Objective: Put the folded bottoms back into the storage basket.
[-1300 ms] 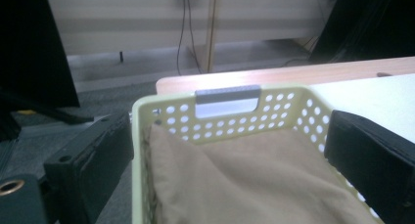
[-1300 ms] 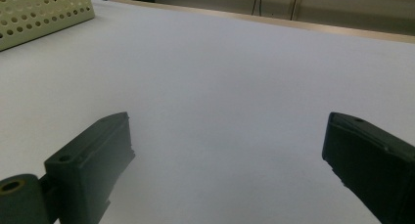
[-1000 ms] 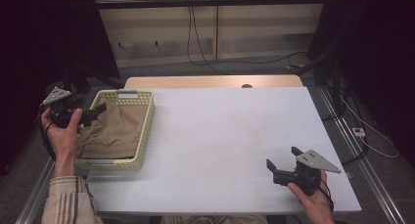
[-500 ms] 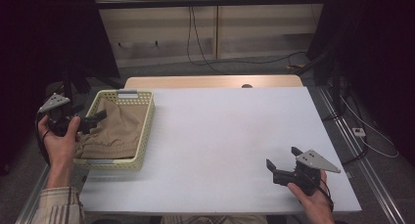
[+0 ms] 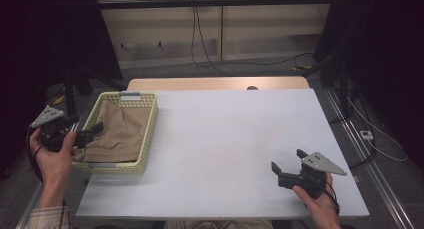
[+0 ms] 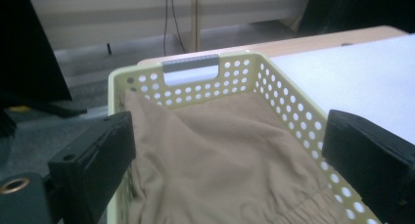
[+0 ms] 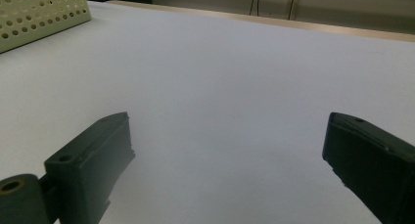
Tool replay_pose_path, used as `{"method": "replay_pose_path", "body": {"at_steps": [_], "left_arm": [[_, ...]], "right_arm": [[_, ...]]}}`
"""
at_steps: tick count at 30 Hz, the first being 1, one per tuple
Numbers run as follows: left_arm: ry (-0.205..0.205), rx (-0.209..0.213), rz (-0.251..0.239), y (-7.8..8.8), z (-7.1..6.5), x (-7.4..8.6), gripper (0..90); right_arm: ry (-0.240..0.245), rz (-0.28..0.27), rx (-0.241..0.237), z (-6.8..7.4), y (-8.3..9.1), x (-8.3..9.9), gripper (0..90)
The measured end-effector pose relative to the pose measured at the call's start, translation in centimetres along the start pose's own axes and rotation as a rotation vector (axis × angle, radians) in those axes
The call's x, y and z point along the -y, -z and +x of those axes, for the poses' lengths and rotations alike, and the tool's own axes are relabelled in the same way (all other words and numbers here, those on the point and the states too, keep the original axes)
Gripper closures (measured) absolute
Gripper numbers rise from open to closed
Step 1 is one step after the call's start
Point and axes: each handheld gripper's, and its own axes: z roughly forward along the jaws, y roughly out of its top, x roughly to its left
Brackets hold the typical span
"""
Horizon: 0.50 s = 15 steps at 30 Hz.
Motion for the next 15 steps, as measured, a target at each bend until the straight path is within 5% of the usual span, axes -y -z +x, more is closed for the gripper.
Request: {"method": "replay_pose_path", "body": {"at_steps": [11,15], "left_arm": [[-0.032,0.015,-0.055,2.2,-1.6,0.7,6.0],[-0.047,0.003,-0.022,2.7,-2.4,1.1,6.1]], "right_arm": [[0.004,-0.002,-0.001,0.1,0.0,0.0,4.5],[0.006,-0.001,-0.001,0.1,0.0,0.0,4.5]]}}
